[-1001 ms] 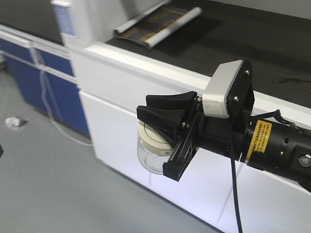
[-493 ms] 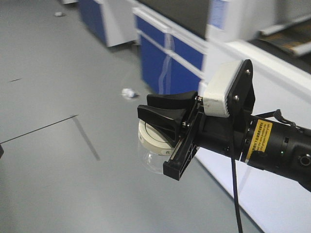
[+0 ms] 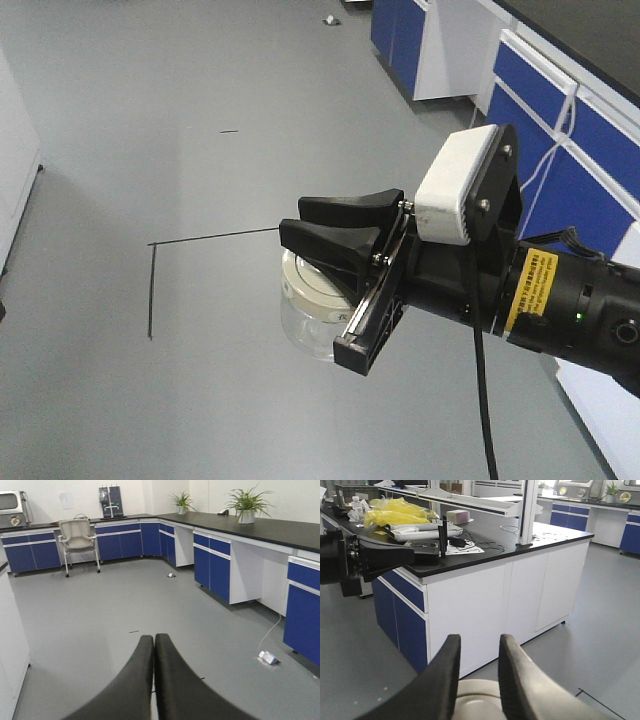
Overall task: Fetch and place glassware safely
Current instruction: 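Hold the jar in the right gripper while the base turns away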
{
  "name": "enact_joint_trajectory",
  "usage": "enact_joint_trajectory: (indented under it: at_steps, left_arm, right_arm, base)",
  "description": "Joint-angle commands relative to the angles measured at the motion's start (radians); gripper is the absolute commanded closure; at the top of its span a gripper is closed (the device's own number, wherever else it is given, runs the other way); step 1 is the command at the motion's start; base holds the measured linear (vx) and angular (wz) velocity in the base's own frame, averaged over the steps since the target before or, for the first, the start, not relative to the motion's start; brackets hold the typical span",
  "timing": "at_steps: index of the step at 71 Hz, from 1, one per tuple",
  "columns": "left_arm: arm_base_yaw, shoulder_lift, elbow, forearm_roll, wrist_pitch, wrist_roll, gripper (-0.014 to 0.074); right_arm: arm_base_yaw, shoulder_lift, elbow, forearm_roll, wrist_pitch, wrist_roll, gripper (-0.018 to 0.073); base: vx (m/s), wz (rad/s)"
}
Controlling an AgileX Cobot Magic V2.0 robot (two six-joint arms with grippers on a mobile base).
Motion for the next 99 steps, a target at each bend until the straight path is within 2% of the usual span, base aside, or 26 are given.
enact_joint_trajectory:
  at_steps: [1,48,99]
  left_arm:
    - [-0.006,-0.001,-0.027,-0.007,-0.070,-0.007,0.0603]
    - [-0.006,-0.001,-0.027,-0.007,-0.070,-0.007,0.0603]
    - [-0.006,-0.001,-0.027,-0.007,-0.071,-0.007,0.0603]
  right_arm:
    - [-0.002,-0.030,-0.030,0.041,-0.059,-0.003,0.0559]
    - [-0.002,-0.030,-0.030,0.041,-0.060,-0.003,0.0559]
    - [-0.002,-0.030,-0.030,0.041,-0.059,-0.003,0.0559]
  base:
    - [0.07,0.22]
    - [0.15,0.15]
    - [0.39,0.05]
